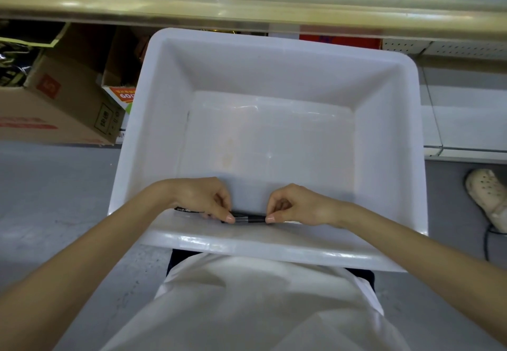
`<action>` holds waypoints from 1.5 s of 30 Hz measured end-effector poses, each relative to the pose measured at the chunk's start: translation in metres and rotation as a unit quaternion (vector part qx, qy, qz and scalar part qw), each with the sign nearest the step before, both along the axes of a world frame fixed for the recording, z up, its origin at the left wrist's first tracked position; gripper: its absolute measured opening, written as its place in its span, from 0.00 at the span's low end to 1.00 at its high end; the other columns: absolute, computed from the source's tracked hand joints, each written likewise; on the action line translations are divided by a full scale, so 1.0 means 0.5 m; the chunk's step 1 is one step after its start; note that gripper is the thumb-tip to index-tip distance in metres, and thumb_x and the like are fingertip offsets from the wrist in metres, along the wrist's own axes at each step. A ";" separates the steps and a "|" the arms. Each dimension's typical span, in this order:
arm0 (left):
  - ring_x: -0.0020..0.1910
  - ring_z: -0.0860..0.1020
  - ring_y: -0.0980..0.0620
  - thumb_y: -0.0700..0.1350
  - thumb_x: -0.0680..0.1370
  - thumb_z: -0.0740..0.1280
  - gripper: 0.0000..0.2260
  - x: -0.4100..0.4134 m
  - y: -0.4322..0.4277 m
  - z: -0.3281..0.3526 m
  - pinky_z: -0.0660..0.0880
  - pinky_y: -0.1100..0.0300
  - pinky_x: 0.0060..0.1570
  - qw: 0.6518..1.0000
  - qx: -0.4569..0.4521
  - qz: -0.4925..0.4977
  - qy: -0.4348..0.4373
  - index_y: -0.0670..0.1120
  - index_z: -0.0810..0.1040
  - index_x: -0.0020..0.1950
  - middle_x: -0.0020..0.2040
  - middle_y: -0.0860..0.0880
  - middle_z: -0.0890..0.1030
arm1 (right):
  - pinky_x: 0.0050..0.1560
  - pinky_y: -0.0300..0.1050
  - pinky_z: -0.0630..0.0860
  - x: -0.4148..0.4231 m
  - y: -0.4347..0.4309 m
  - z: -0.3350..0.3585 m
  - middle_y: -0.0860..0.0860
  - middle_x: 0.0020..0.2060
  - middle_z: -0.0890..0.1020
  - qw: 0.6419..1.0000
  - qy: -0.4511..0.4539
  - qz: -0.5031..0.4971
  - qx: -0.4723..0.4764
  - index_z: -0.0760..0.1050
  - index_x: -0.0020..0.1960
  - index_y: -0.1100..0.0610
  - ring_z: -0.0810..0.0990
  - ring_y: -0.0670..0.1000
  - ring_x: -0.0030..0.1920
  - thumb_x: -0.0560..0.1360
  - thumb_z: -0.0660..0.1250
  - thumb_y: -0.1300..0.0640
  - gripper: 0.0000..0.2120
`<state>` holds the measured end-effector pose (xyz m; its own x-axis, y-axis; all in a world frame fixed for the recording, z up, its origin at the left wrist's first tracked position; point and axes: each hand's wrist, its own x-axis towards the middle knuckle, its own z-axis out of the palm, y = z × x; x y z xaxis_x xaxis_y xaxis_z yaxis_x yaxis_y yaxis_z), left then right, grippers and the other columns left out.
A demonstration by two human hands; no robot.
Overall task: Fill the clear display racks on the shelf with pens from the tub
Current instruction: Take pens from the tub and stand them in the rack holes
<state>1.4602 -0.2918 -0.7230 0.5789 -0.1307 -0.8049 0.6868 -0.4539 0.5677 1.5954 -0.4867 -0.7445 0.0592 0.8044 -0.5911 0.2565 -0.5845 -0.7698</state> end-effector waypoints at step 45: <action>0.45 0.83 0.54 0.39 0.69 0.74 0.08 0.562 -0.084 0.402 0.80 0.60 0.44 0.868 -0.168 0.318 -0.343 0.44 0.85 0.47 0.44 0.50 0.85 | 0.38 0.46 0.80 0.458 -0.121 0.428 0.65 0.42 0.79 0.826 -0.111 -0.443 0.329 0.59 0.72 0.44 0.85 0.58 0.41 0.69 0.73 0.70 0.41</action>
